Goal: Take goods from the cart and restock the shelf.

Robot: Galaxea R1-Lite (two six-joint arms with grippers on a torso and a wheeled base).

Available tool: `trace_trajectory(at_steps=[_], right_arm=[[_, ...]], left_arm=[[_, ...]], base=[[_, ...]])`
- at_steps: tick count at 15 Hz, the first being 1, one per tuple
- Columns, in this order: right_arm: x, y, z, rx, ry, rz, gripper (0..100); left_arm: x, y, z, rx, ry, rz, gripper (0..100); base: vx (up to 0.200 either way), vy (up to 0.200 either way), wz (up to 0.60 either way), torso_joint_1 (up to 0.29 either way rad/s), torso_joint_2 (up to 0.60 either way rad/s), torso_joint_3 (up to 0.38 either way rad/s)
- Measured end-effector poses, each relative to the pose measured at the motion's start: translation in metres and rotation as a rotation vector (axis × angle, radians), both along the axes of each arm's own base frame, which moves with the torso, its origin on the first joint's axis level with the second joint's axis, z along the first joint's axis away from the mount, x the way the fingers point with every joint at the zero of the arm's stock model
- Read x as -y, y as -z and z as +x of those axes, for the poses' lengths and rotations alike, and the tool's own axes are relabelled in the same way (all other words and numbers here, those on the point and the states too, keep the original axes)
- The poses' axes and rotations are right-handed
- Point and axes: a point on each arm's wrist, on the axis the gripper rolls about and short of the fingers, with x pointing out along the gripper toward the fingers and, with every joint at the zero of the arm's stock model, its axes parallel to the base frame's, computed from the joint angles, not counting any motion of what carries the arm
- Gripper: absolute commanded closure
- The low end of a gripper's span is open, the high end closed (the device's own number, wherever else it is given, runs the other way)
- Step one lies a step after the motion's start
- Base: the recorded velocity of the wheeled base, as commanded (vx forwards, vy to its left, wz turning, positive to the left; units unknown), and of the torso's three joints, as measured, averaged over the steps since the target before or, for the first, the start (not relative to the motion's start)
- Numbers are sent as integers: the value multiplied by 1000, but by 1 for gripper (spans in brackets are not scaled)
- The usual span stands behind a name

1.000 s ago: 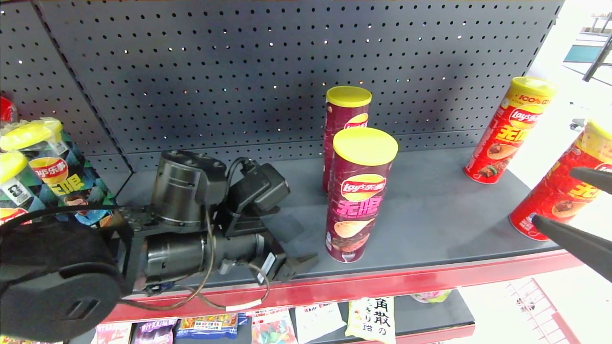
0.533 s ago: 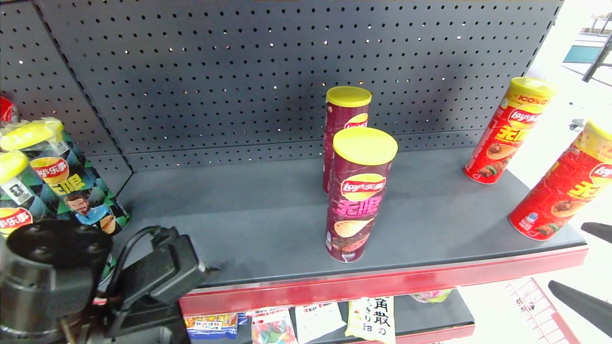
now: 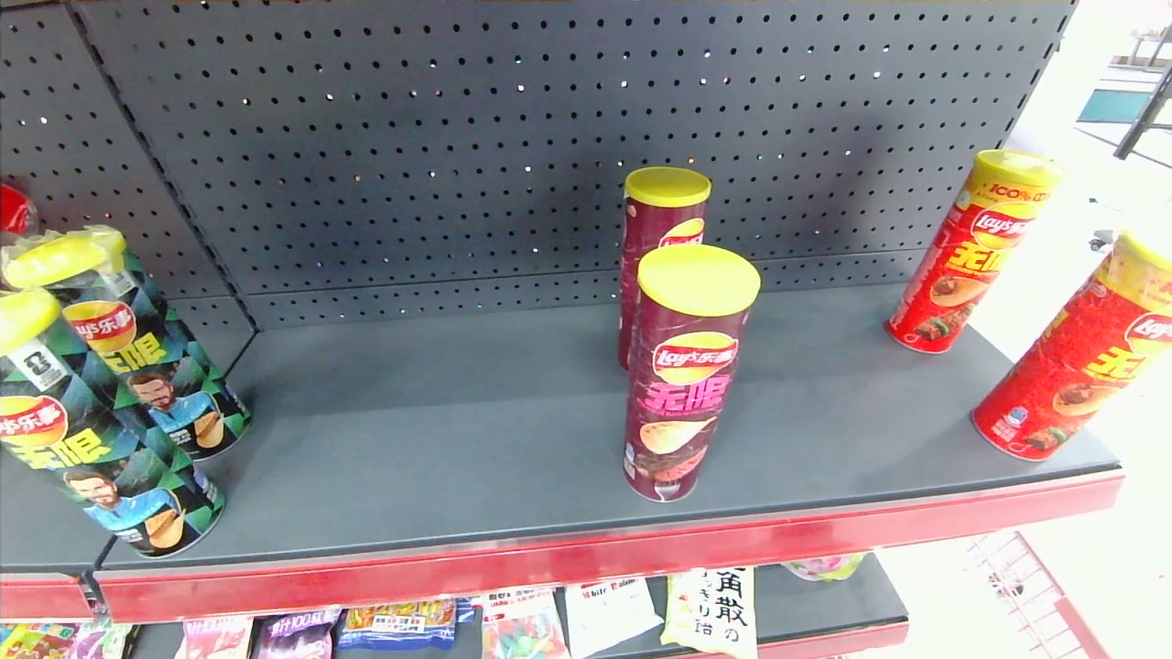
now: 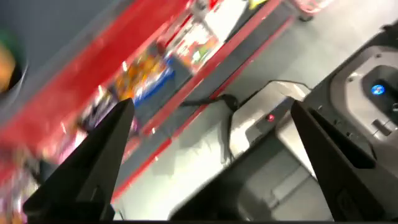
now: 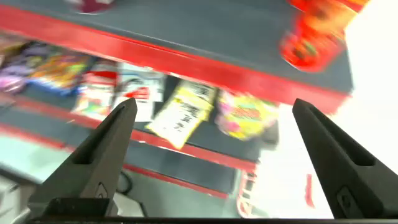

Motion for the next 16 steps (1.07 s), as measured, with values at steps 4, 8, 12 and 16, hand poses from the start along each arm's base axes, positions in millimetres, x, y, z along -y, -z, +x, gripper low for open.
trace_trajectory(at_steps=[4,8,12,16], right_arm=[[-2,9,-14,-4,238,26,0],[-6,24,-16,-48,298,55,0],[-3,26,-14,49,174,70,0],[-2,67,-13,200,254,100,0]], left_arm=[[-19,10,-44,33,-481,-55,0],[-8,40,-70,150,-775,-135,0],[-7,48,-43,581,-702,-270,0],[-8,76,-33,599,-681,-242,0]], base=[[0,0,0,0,0,0],[0,0,0,0,0,0],[0,0,0,0,0,0],[0,0,0,0,0,0]])
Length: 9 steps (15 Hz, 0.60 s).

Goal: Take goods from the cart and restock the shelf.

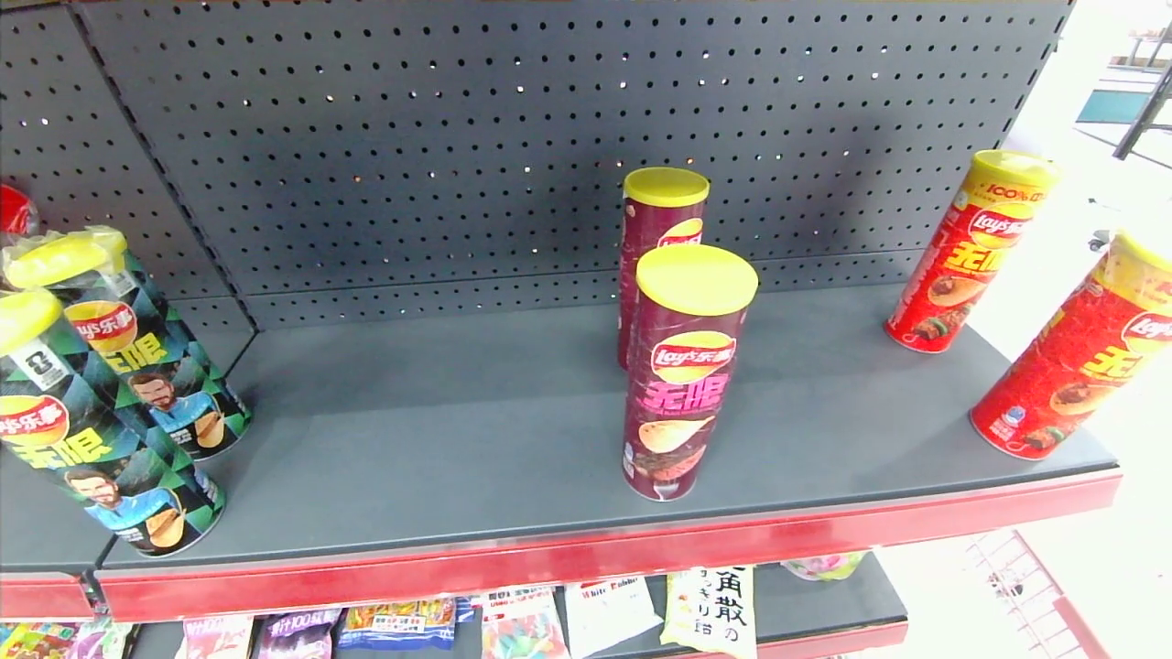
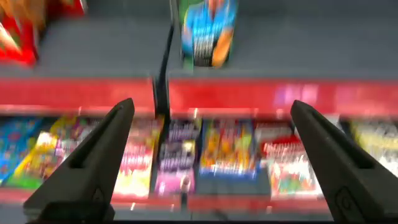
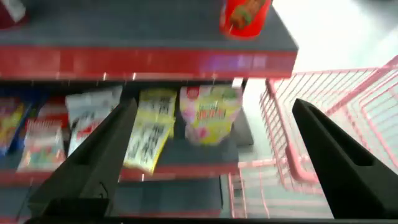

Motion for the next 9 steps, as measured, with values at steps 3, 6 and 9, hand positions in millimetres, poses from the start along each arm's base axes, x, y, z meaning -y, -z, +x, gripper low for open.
trace_trajectory(at_steps=[3,6,9], right_arm=[[0,26,5,37,5,78,0],[-1,32,5,31,-15,79,0],[-1,33,5,28,-20,79,0]], left_arm=[[0,4,1,-13,15,-1,0],[1,5,1,-15,35,-3,0],[-1,5,0,-4,130,1,0]], base=[[0,0,0,0,0,0],[0,0,0,0,0,0],[0,0,0,0,0,0]])
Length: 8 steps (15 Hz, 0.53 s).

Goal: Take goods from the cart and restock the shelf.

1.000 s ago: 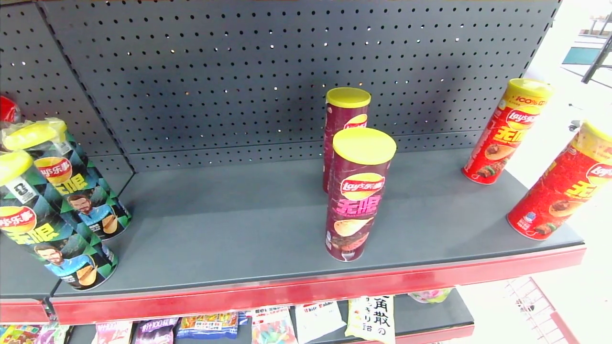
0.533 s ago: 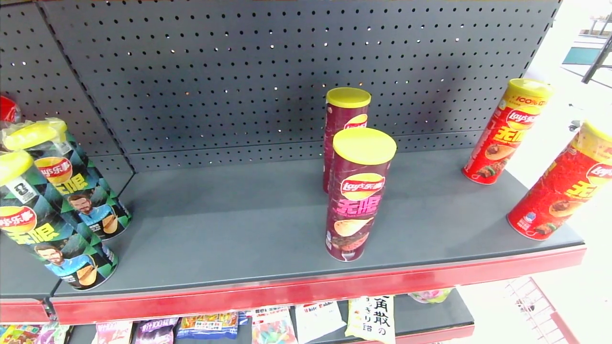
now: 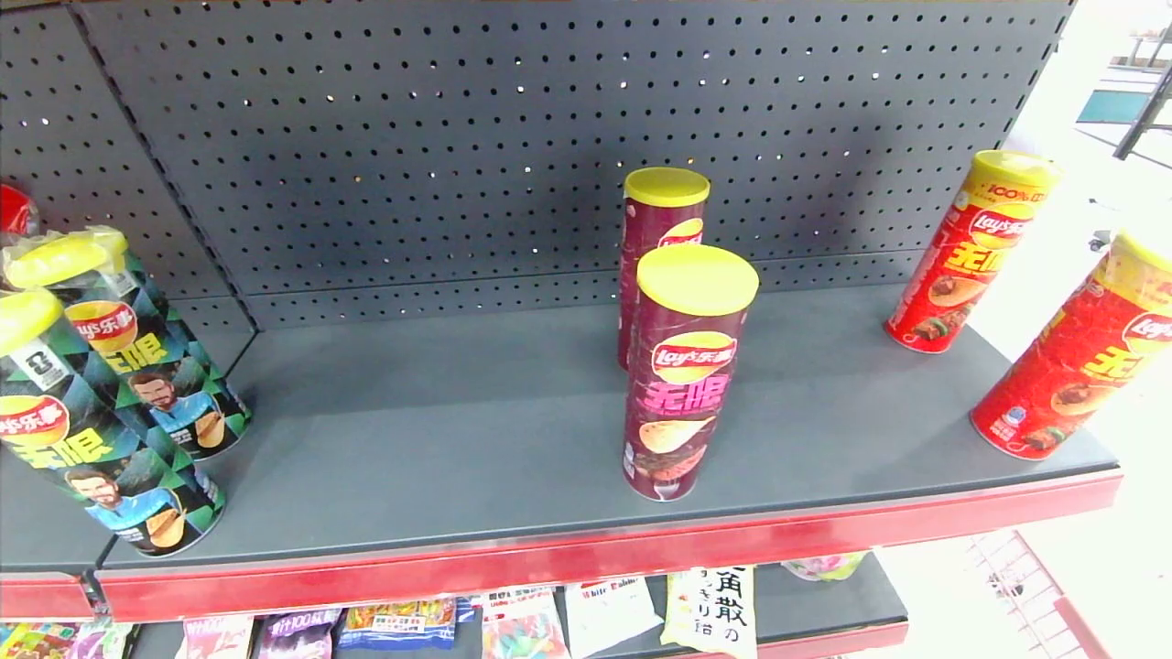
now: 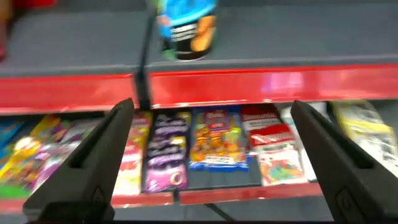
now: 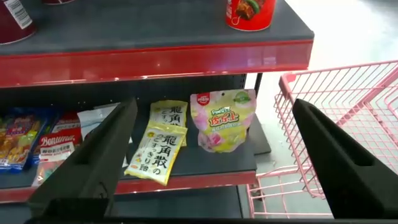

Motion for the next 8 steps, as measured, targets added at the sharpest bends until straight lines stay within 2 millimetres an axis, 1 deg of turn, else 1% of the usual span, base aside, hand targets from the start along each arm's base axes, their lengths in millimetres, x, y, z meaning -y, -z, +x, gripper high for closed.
trace_trajectory(at_steps=[1,4,8], right_arm=[[0,0,0,1,4,1,0],[0,0,0,3,10,-1,0],[0,0,0,4,9,-3,0]], left_arm=[[-1,0,-1,15,30,0,0],[-2,1,-5,61,-40,3,0],[-2,1,-6,76,-37,4,0]], base=[[0,0,0,0,0,0],[0,0,0,0,0,0],[0,0,0,0,0,0]])
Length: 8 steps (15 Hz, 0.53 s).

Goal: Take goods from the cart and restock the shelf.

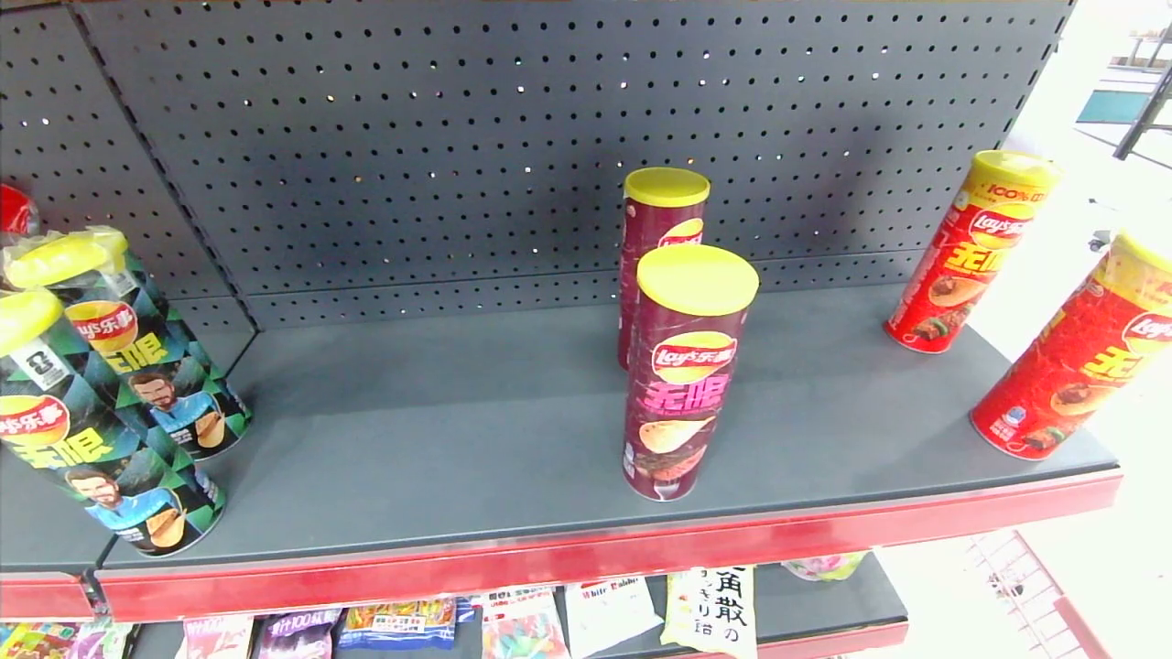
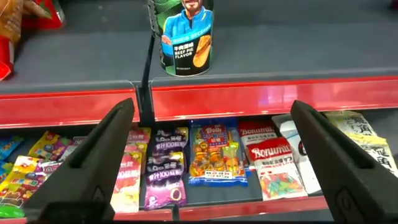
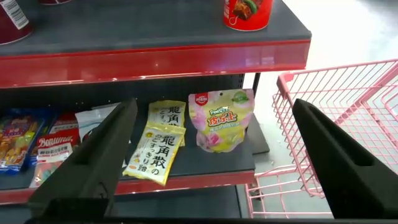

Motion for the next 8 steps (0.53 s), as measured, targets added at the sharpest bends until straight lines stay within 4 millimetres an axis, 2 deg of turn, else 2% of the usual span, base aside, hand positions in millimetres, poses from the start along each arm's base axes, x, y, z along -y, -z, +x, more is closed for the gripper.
trace_trajectory(at_steps=[1,4,8], right_arm=[[0,0,0,0,0,0,0],[0,0,0,0,0,0,0],[0,0,0,0,0,1,0]], left_arm=[[0,0,0,0,1,1,0],[0,0,0,1,2,1,0],[0,0,0,2,4,2,0]], base=[[0,0,0,0,0,0],[-200,0,0,10,4,-1],[0,0,0,0,0,0]])
